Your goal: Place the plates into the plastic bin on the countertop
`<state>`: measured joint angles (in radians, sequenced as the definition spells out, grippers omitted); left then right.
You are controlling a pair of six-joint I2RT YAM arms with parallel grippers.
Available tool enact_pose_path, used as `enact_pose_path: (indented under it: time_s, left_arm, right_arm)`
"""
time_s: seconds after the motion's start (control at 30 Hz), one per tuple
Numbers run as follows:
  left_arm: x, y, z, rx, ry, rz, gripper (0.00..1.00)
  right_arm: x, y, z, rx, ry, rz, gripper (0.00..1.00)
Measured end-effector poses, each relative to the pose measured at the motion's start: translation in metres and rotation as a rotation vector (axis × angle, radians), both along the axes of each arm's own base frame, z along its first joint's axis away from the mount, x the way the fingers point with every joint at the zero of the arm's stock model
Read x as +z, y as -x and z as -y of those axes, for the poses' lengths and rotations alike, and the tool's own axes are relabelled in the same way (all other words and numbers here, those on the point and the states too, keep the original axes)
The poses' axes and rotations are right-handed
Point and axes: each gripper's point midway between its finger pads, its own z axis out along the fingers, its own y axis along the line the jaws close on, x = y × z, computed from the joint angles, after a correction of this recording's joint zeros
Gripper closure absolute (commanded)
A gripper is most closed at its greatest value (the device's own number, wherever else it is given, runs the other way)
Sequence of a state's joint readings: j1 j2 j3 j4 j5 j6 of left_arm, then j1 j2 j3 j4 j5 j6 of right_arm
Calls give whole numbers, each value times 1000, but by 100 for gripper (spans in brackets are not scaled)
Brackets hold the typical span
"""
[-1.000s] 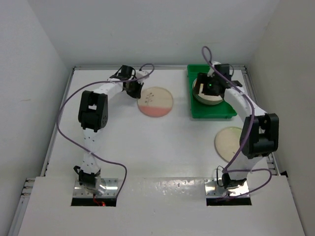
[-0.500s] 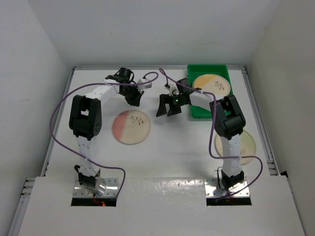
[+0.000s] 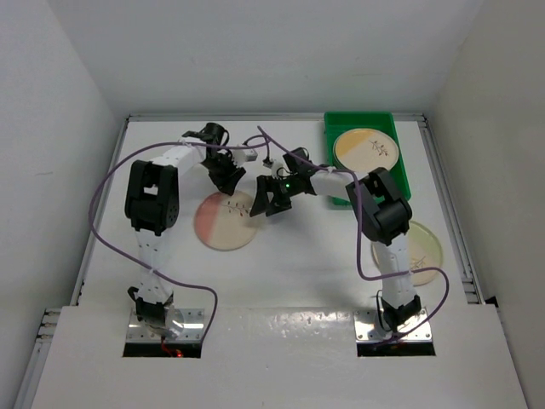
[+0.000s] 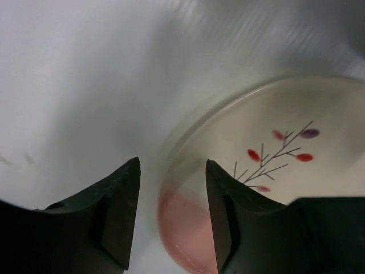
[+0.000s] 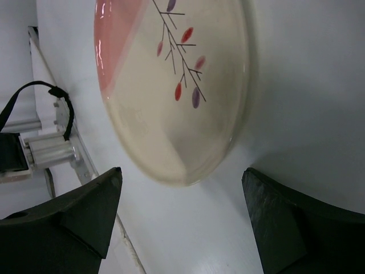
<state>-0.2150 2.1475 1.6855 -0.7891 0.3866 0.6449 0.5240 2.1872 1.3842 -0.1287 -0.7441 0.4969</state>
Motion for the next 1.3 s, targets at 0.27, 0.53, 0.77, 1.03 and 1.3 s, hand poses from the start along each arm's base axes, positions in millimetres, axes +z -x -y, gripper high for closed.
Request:
enact_pose_path:
  time_s: [0.27, 0.53, 0.77, 1.03, 1.3]
  left_arm:
    - [-18, 8, -10, -3, -25, -62, 100]
    - [-12, 8, -10, -2, 26, -58, 100]
    - [23, 23, 0, -12, 119, -70, 100]
    - [47, 29, 11, -13, 194, -56, 100]
    - [55, 22, 5, 61, 207, -63, 57]
  right_arm:
    - [-1, 0, 16, -24, 41, 20, 15]
    - [-2, 2, 17, -31, 42, 13, 15]
    - [-5, -13, -2, -19, -24, -17, 33]
    - [-18, -1, -1, -35, -76, -143, 100]
    - [14, -8, 24, -133, -80, -126, 100]
